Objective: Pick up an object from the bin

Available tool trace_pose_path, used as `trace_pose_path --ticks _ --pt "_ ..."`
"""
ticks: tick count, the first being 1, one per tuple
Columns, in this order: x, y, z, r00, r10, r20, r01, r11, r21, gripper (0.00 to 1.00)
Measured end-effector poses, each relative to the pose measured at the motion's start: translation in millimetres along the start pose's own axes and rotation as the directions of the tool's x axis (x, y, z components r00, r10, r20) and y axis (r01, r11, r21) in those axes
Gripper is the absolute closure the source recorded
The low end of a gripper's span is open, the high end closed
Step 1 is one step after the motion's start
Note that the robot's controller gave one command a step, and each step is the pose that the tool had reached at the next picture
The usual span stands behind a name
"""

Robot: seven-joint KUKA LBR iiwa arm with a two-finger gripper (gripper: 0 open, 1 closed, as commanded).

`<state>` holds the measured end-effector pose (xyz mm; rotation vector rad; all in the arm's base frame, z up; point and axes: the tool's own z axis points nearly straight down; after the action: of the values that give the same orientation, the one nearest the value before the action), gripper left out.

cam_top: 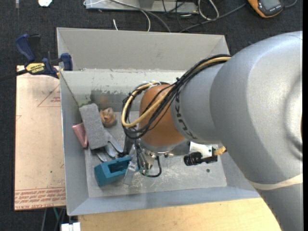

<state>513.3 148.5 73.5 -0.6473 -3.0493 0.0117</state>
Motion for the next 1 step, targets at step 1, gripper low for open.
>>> trace_pose_path --ticks 1 --pt "0.9 -11.7 -20.0 0.999 -0.040 0.000 0.040 0.999 0.001 1.00"
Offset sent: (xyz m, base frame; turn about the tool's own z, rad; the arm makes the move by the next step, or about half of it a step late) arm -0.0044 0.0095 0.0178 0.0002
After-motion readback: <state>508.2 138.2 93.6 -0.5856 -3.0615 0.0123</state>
